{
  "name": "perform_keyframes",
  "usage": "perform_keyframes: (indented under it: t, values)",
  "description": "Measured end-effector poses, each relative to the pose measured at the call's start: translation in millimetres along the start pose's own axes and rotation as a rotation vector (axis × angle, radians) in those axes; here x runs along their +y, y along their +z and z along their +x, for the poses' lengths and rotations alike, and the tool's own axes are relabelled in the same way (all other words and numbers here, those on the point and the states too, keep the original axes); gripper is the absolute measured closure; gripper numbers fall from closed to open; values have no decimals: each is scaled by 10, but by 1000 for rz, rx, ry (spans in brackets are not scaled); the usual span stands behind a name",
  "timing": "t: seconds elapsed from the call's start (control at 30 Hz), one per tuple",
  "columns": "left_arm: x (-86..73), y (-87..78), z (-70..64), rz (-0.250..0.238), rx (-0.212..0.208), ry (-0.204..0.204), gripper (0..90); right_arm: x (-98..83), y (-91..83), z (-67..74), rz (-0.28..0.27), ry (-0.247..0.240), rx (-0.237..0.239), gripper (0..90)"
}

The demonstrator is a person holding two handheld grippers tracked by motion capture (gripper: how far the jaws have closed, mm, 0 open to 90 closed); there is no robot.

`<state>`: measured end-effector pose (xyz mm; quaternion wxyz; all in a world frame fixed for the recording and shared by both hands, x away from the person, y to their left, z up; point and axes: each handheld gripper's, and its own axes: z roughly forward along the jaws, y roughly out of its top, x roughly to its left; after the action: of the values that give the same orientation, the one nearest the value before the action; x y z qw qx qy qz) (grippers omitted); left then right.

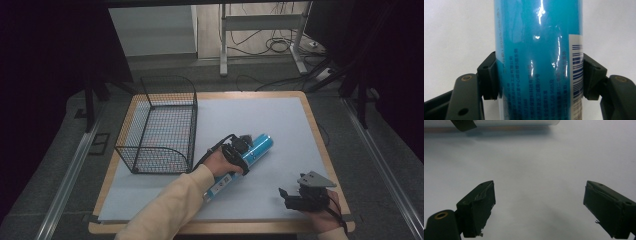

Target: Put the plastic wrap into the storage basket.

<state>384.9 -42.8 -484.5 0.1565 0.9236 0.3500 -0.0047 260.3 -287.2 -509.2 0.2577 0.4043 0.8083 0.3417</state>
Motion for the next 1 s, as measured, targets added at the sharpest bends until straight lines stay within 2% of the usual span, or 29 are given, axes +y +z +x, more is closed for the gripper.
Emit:
perform_keyframes:
  t: [0.37, 0.5, 0.57, 1.0]
  values:
    - [-17, -194, 18, -18, 0, 17, 309, 0, -2, 0, -5, 1, -4, 111]
    - [-32, -295, 24, -51, 15, 12, 310, 1, -2, 5, -6, -1, -5, 111]
    - [-33, -334, 32, -51, 15, 10, 310, 2, -5, 5, -6, -1, -5, 111]
    - [-40, -567, 16, -62, 24, 48, 310, 0, -7, -3, -7, 2, -8, 111]
